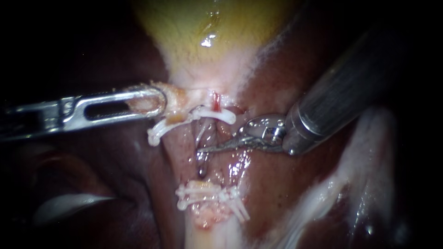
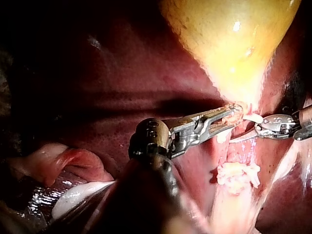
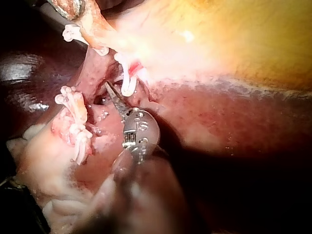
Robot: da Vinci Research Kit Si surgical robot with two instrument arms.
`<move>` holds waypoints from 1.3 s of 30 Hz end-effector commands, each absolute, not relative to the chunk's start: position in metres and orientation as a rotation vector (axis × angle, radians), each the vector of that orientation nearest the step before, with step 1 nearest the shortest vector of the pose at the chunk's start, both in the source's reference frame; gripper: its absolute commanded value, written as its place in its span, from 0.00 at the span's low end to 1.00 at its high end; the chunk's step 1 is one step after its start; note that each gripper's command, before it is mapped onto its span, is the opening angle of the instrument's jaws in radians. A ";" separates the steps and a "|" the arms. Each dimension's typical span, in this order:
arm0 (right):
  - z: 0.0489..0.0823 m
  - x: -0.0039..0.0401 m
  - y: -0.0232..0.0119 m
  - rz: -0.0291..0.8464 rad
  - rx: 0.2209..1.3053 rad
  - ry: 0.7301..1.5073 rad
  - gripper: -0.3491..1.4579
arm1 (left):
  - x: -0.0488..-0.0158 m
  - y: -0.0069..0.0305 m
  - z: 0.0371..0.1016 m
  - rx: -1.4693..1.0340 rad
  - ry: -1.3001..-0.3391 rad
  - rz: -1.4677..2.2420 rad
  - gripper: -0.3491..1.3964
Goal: Go back from the cut right tube
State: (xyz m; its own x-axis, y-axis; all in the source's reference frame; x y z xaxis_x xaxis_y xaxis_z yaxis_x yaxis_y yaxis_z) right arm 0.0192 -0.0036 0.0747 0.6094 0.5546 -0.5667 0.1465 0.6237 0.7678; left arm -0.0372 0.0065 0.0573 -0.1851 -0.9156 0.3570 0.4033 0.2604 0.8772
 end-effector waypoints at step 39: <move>0.0717 0.0193 -0.0048 0.305 0.855 0.996 0.96 | -0.0371 0.0065 0.0574 0.563 -1.234 -1.298 0.00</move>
State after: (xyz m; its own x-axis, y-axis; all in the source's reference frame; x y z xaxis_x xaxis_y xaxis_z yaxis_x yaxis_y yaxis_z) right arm 0.0193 -0.0046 0.0715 0.5307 0.5912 -0.6074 0.1257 0.6538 0.7462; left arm -0.0371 0.0065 0.0574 -0.1848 -0.9155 0.3573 0.4030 0.2609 0.8772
